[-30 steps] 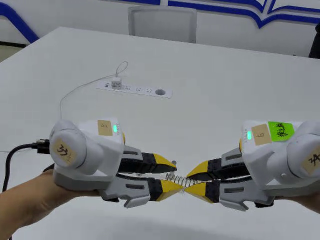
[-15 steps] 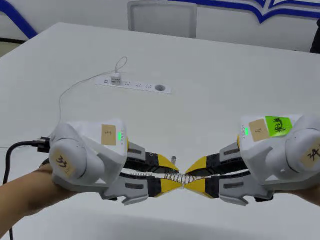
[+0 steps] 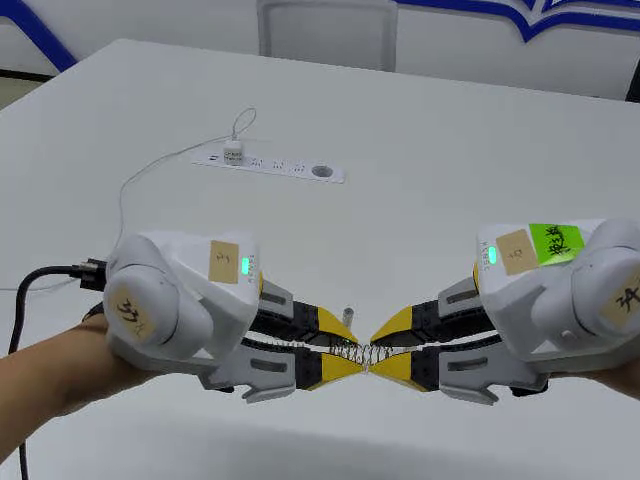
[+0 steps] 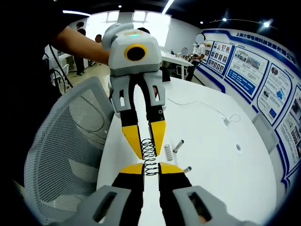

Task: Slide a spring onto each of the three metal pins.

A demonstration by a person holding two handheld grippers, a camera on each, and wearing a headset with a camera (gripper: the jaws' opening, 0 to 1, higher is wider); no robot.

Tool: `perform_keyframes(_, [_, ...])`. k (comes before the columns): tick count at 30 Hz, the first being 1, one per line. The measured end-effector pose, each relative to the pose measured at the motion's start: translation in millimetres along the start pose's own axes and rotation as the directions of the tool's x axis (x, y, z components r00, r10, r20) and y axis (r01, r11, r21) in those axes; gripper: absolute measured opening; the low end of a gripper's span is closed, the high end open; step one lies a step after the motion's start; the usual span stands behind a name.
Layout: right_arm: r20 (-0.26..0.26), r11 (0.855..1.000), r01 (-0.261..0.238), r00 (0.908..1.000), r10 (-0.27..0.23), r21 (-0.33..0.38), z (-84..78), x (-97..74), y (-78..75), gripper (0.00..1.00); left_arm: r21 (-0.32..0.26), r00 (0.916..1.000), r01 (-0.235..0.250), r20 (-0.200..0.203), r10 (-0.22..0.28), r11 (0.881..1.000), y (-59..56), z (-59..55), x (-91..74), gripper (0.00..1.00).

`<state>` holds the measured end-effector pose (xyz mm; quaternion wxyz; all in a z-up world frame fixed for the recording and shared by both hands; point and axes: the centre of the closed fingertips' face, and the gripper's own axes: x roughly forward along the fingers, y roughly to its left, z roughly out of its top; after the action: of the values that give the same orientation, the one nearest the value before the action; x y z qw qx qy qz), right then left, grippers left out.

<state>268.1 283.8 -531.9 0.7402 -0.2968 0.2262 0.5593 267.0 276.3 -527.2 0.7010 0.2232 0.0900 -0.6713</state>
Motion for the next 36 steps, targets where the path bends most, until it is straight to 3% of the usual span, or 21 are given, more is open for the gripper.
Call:
perform_keyframes(4, [0.007,0.999,-0.031,0.9995,0.031,0.016,-1.0,1.6,4.0,0.15,-0.003,0.9999,0.014,-0.002,-0.014,1.000,-2.6,-1.4,-0.6,0.10])
perform_keyframes(8, [-0.003,0.999,-0.021,0.9998,0.021,0.030,-8.1,3.3,0.8,0.15,-0.020,0.9999,0.011,0.009,-0.011,1.000,0.6,0.2,-4.1,0.10])
perform_keyframes(11, [0.051,0.997,-0.019,0.9986,0.015,0.079,-1.7,0.2,-2.5,0.11,-0.018,0.9999,0.010,0.012,-0.010,1.000,0.6,1.1,-5.2,0.10])
perform_keyframes(14, [0.073,0.995,-0.027,0.9971,0.021,0.093,0.1,-3.3,-3.3,0.11,-0.023,0.9997,0.009,0.025,-0.008,1.000,1.1,3.7,-6.4,0.10])
perform_keyframes(21, [0.100,0.995,-0.050,0.9941,0.041,0.086,6.2,-6.5,2.2,0.11,-0.002,0.9998,0.019,-0.001,-0.019,1.000,-2.0,-0.7,-2.7,0.10])
perform_keyframes(25, [0.158,0.992,-0.055,0.9868,0.036,0.117,17.2,-12.1,0.0,0.11,-0.006,0.9999,0.010,0.003,-0.010,1.000,-0.4,0.4,-2.5,0.10])
perform_keyframes(30, [0.193,0.991,-0.039,0.9811,0.013,0.131,26.8,-14.4,-5.1,0.11,-0.027,0.9997,-0.018,0.015,0.018,0.999,5.3,3.7,-2.6,0.10])
perform_keyframes(36, [0.246,0.988,-0.050,0.9691,0.012,0.149,39.8,-12.9,-4.9,0.11,-0.053,0.9997,-0.020,0.015,0.021,0.998,4.1,4.3,0.3,0.10])
